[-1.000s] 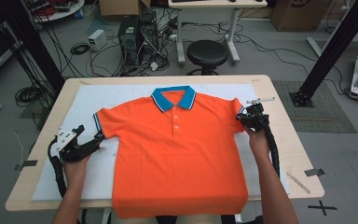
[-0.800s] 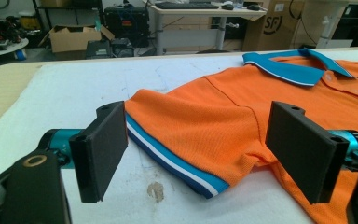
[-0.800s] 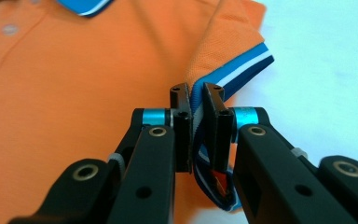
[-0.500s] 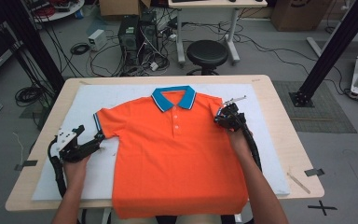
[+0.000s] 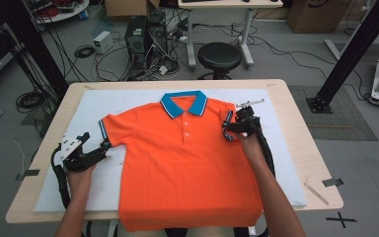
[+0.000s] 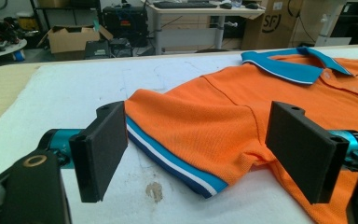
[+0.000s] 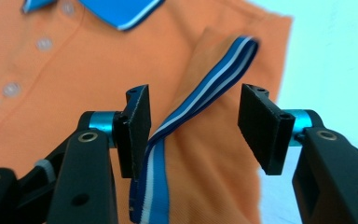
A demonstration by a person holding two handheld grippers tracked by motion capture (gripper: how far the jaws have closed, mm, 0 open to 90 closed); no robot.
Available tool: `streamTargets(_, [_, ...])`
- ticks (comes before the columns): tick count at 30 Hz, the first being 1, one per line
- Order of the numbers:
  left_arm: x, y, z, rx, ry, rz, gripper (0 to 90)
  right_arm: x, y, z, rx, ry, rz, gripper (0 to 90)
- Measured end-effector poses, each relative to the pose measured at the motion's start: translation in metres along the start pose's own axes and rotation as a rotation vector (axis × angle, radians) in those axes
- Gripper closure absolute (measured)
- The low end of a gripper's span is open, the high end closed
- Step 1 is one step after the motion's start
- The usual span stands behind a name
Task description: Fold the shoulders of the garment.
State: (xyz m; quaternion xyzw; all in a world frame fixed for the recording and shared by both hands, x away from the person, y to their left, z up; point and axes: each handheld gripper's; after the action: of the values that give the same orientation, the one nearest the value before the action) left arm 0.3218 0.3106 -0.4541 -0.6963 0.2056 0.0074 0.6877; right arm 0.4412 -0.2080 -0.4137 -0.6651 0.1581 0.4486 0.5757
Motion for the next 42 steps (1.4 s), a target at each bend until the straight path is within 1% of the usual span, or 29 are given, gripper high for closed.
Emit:
streamTargets(1, [0.0,0.0,0.0,0.001,0.0,0.001,21.0,0.008,0.0,0.004,-0.01,0.003,0.024,44.9])
streamTargets(2, [0.0,0.0,0.0,0.0,0.001,0.0,21.0,0.008,0.0,0.004,-0.01,0.003,0.024,44.9])
streamTargets(4, [0.0,0.0,0.0,0.001,0.002,0.001,20.9,0.017,-0.002,0.007,-0.003,0.052,0.052,48.0])
streamTargets(5, [0.0,0.0,0.0,0.0,0.002,0.0,21.0,0.02,-0.002,0.007,0.01,0.055,0.065,54.0])
streamTargets(7, [0.0,0.0,0.0,-0.001,0.002,0.0,20.9,0.026,-0.003,0.006,0.031,0.025,0.069,66.7])
streamTargets(8, [0.0,0.0,0.0,0.0,0.003,0.0,20.9,0.027,-0.003,0.006,0.023,0.01,0.065,76.0])
streamTargets(10, [0.0,0.0,0.0,0.0,0.003,0.0,21.0,0.026,-0.006,0.008,0.008,-0.001,0.048,88.1])
streamTargets(14, [0.0,0.0,0.0,0.003,0.003,0.0,21.0,0.021,-0.01,0.012,-0.015,-0.042,-0.016,88.2])
streamTargets(15, [0.0,0.0,0.0,0.003,0.004,0.0,21.0,0.02,-0.011,0.013,-0.02,-0.073,-0.04,70.5])
streamTargets(16, [0.0,0.0,0.0,0.002,0.004,0.0,21.0,0.02,-0.011,0.013,-0.02,-0.073,-0.04,70.5])
streamTargets(17, [0.0,0.0,0.0,0.001,0.004,0.0,20.9,0.02,-0.011,0.013,-0.01,-0.087,-0.048,64.1])
streamTargets(18, [0.0,0.0,0.0,0.002,0.005,-0.001,21.0,0.02,-0.011,0.013,-0.006,-0.092,-0.045,64.2])
streamTargets(19, [0.0,0.0,0.0,0.002,0.005,-0.001,21.0,0.02,-0.01,0.014,-0.016,-0.082,-0.039,64.8])
streamTargets(20, [0.0,0.0,0.0,0.003,0.004,-0.001,20.9,0.019,-0.01,0.016,-0.035,-0.057,-0.025,67.9])
streamTargets(22, [0.0,0.0,0.0,0.004,0.005,-0.001,21.0,0.021,-0.007,0.02,-0.075,-0.046,0.003,68.6])
streamTargets(24, [0.0,0.0,0.0,0.004,0.004,-0.001,21.1,0.025,-0.005,0.025,-0.117,-0.053,0.045,62.5])
streamTargets(25, [0.0,0.0,0.0,0.004,0.004,-0.001,21.1,0.028,-0.005,0.028,-0.132,-0.038,0.068,61.8])
streamTargets(27, [0.0,0.0,0.0,0.007,0.004,-0.001,21.2,0.033,-0.003,0.034,-0.152,0.014,0.094,66.1])
streamTargets(29, [0.0,0.0,-0.001,0.006,0.004,-0.003,21.2,0.036,-0.003,0.036,-0.17,0.066,0.094,71.9])
streamTargets(30, [0.0,0.0,-0.001,0.006,0.003,-0.003,21.2,0.036,-0.003,0.037,-0.181,0.082,0.091,76.8])
streamTargets(31, [0.0,0.0,-0.001,0.007,0.003,-0.002,21.2,0.036,-0.004,0.039,-0.195,0.092,0.089,84.7])
streamTargets(32, [0.0,0.0,0.0,0.007,0.005,-0.001,21.3,0.035,-0.005,0.039,-0.209,0.086,0.087,88.9])
streamTargets(34, [0.0,0.0,0.0,0.004,0.006,-0.001,21.5,0.035,-0.006,0.041,-0.206,0.086,0.092,89.2])
streamTargets(37, [0.0,0.0,0.0,0.002,0.008,-0.002,21.5,0.031,-0.007,0.04,-0.173,-0.016,0.04,88.6])
streamTargets(38, [0.0,0.0,0.0,-0.002,0.008,-0.003,21.5,0.03,-0.007,0.04,-0.157,-0.027,0.035,82.1])
streamTargets(39, [0.0,0.0,0.001,-0.004,0.009,-0.004,21.5,0.029,-0.007,0.039,-0.155,-0.009,0.029,70.0])
streamTargets(40, [0.0,0.0,0.001,-0.006,0.009,-0.005,21.5,0.027,-0.007,0.037,-0.146,0.01,0.024,64.7])
streamTargets(41, [-0.001,0.0,0.002,-0.011,0.012,-0.007,21.5,0.024,-0.006,0.035,-0.142,0.007,0.011,63.9])
streamTargets(42, [-0.001,0.0,0.002,-0.015,0.013,-0.009,21.5,0.019,-0.004,0.033,-0.134,0.007,-0.012,60.3])
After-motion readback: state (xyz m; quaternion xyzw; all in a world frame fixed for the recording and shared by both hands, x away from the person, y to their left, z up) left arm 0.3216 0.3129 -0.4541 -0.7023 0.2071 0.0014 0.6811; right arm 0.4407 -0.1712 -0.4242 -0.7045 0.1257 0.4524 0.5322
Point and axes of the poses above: each handheld gripper's, and its own axes: x roughly forward along the jaws, y roughly out of its underside, z roughly to its left, and after that the axes turned 4 degrees about z, right-handed
